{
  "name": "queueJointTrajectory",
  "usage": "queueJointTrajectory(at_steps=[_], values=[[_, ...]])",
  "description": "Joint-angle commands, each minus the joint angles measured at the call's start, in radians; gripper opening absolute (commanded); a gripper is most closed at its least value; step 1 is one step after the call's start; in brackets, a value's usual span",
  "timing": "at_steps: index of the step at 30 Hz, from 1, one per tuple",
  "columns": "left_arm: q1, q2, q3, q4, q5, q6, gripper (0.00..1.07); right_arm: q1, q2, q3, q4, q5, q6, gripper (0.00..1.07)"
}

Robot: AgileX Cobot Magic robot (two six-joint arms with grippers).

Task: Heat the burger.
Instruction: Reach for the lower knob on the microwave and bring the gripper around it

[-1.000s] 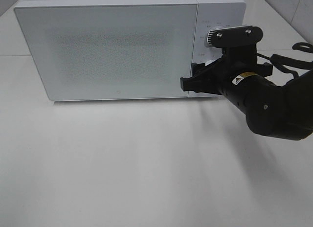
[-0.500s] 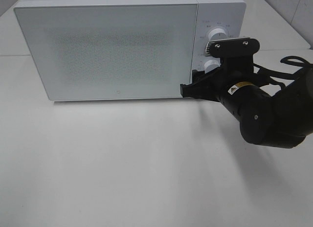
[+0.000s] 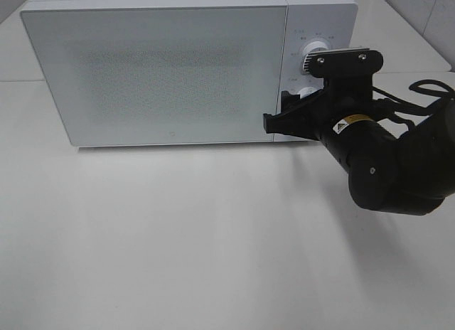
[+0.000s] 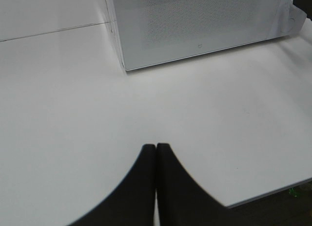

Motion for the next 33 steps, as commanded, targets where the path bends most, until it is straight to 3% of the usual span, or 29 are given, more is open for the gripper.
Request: queueJointTrajectory(at_steps=[1,25,33], values=[[0.003,-0.005,0.005,-0.002,-0.012,-0.001,0.0,-0.002,-0.002,-0.005,-0.026,-0.019,0.004,0.67],[0.003,-0.005,0.005,-0.002,-0.012,-0.001,0.0,-0.002,0.073,-0.051,-0.017,-0.064,-0.006,0.67],[0.003,-0.005,0.005,-0.002,-0.012,-0.001,0.0,-0.043,0.073,-0.051,-0.029,-0.048,-0.008,0.67]])
